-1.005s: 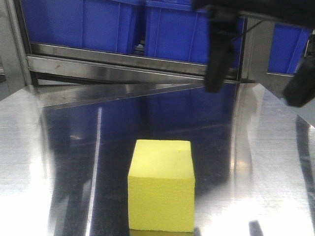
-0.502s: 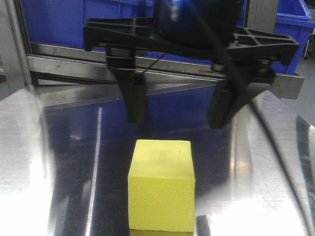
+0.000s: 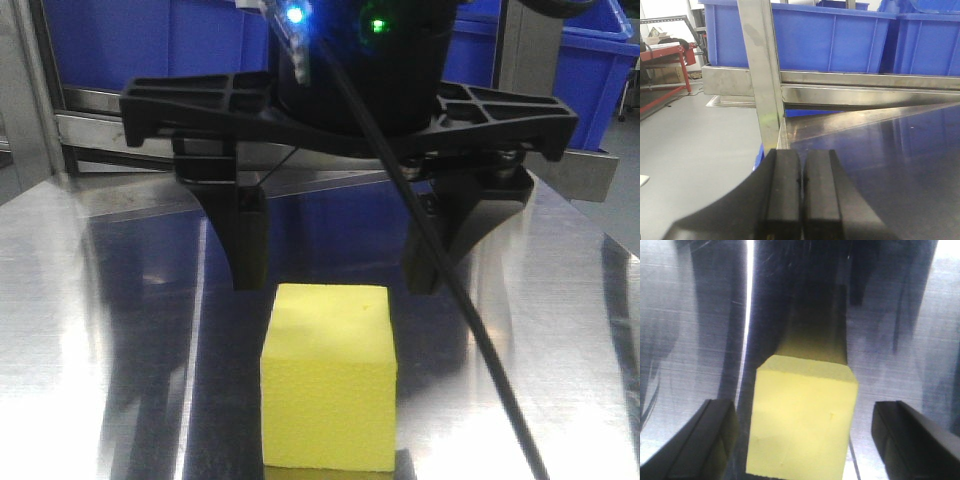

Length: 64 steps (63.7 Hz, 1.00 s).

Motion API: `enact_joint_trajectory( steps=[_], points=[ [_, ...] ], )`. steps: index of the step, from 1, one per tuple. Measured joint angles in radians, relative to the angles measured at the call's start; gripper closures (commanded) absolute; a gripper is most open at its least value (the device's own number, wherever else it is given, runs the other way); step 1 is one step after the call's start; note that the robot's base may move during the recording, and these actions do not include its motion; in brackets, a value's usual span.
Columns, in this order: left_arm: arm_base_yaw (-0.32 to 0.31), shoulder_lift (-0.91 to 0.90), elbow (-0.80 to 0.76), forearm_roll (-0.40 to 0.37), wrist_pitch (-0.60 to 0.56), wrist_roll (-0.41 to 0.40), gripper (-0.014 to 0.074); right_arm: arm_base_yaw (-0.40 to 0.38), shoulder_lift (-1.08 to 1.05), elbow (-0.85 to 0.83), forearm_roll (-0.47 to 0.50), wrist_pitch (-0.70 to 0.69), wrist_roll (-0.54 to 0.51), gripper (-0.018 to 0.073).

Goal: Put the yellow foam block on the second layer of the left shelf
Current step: 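Move the right gripper over the yellow foam cube and lower it, then close the right gripper on the sides of the yellow foam cube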

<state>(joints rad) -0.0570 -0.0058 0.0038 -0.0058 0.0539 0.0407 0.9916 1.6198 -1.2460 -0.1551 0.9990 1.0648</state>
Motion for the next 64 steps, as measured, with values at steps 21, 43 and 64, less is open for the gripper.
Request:
enact_joint_trajectory(
  steps=[21,43,64],
  points=[
    [0.000,0.000,0.000,0.000,0.000,0.000,0.0472,0.000,0.065,0.000,0.000,0.000,0.004,-0.0078],
    [0.000,0.000,0.000,0.000,0.000,0.000,0.0472,0.000,0.094,0.053,0.027,-0.064,0.004,-0.0076],
    [0.000,0.000,0.000,0.000,0.000,0.000,0.0472,0.000,0.094,0.062,0.031,-0.086,0.004,-0.0058]
  ],
)
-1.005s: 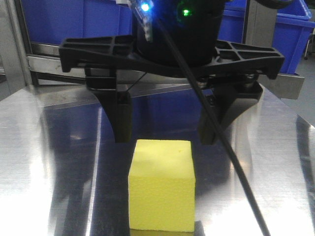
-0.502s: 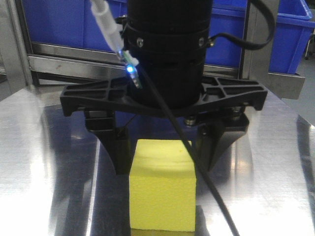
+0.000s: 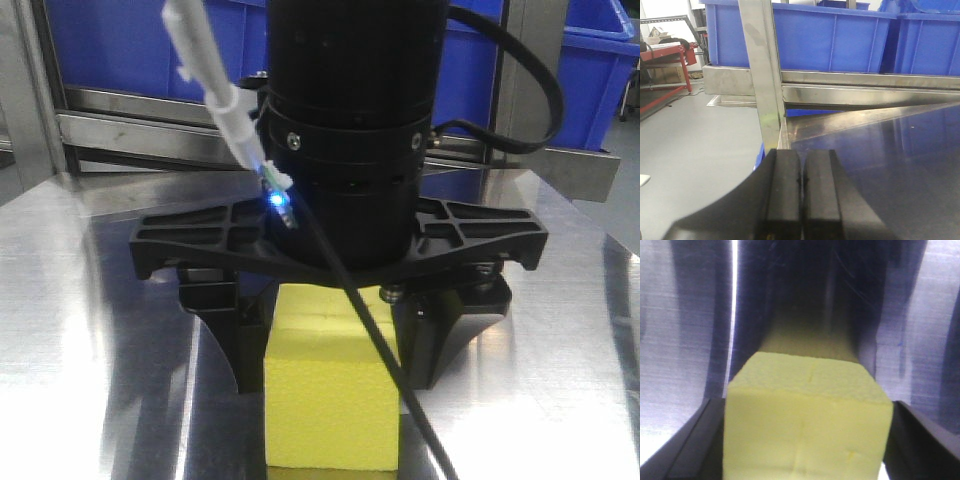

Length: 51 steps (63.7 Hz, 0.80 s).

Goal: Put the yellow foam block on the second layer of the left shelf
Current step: 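Close the right gripper on the sides of the yellow foam cube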

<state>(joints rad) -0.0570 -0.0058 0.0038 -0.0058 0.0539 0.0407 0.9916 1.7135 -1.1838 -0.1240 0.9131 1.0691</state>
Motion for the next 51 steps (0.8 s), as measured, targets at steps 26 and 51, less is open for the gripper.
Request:
enact_joint_trajectory(
  steps=[26,51],
  points=[
    [0.000,0.000,0.000,0.000,0.000,0.000,0.0472,0.000,0.000,0.000,0.000,-0.004,0.000,0.0059],
    [0.000,0.000,0.000,0.000,0.000,0.000,0.0472,-0.051,-0.135,0.074,0.000,-0.017,-0.126,0.0059]
  ],
)
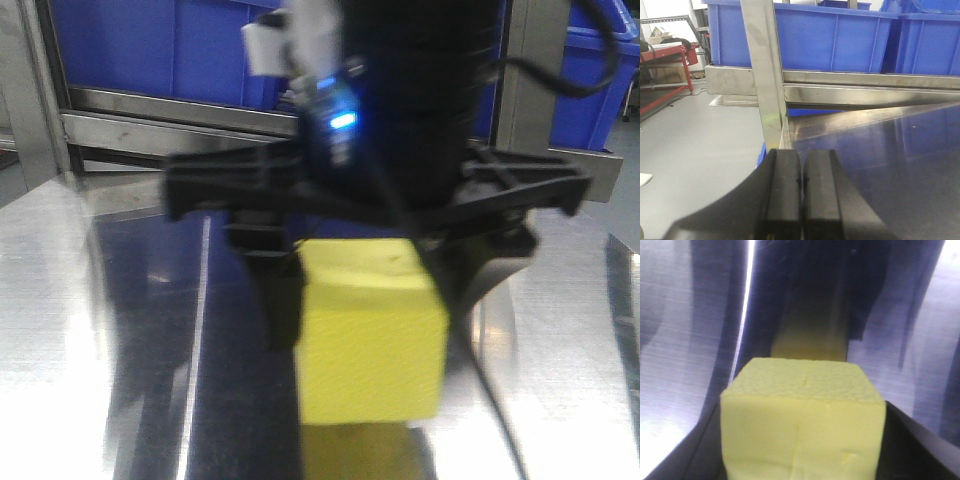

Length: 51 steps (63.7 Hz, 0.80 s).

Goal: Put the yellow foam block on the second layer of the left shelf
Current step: 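Close the right gripper on the sides of the yellow foam cube, then lift the cube off the table with the right gripper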

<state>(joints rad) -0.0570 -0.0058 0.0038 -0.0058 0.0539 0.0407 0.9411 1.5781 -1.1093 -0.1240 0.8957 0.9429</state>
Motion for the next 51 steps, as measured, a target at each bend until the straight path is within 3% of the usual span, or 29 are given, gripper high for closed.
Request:
enact_joint_trajectory(
  steps=[17,38,51],
  points=[
    [0.000,0.000,0.000,0.000,0.000,0.000,0.0472,-0.161,-0.228,0.219,0.041,-0.127,-0.211,0.0059],
    [0.000,0.000,0.000,0.000,0.000,0.000,0.0472,-0.516,-0.492,0.454,0.124,-0.262,-0.517,0.0059],
    [0.000,0.000,0.000,0.000,0.000,0.000,0.0472,-0.756,-0.649,0.560,0.124,-0.346,-0.667,0.0059]
  ],
)
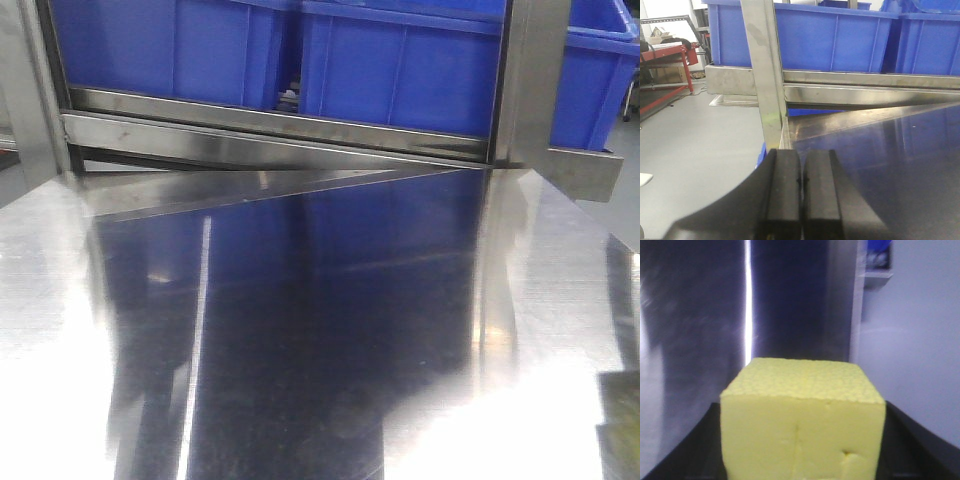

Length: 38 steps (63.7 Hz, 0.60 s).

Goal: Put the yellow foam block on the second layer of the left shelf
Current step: 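Lift the cube off the table with the right gripper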

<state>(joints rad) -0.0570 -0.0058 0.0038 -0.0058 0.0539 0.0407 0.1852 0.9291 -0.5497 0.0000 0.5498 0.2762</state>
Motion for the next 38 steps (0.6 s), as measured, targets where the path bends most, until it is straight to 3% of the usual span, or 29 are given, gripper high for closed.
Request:
enact_joint_trajectory(
  steps=[13,21,38],
  points=[
    [0.000,0.000,0.000,0.000,0.000,0.000,0.0472,-0.134,-0.143,0.088,0.000,-0.138,-0.131,0.0059],
    [0.000,0.000,0.000,0.000,0.000,0.000,0.0472,-0.146,-0.226,0.126,0.000,-0.238,-0.185,0.0059],
    [0.000,0.000,0.000,0.000,0.000,0.000,0.0472,-0.147,-0.449,0.201,-0.007,-0.371,-0.201,0.0059]
  ],
)
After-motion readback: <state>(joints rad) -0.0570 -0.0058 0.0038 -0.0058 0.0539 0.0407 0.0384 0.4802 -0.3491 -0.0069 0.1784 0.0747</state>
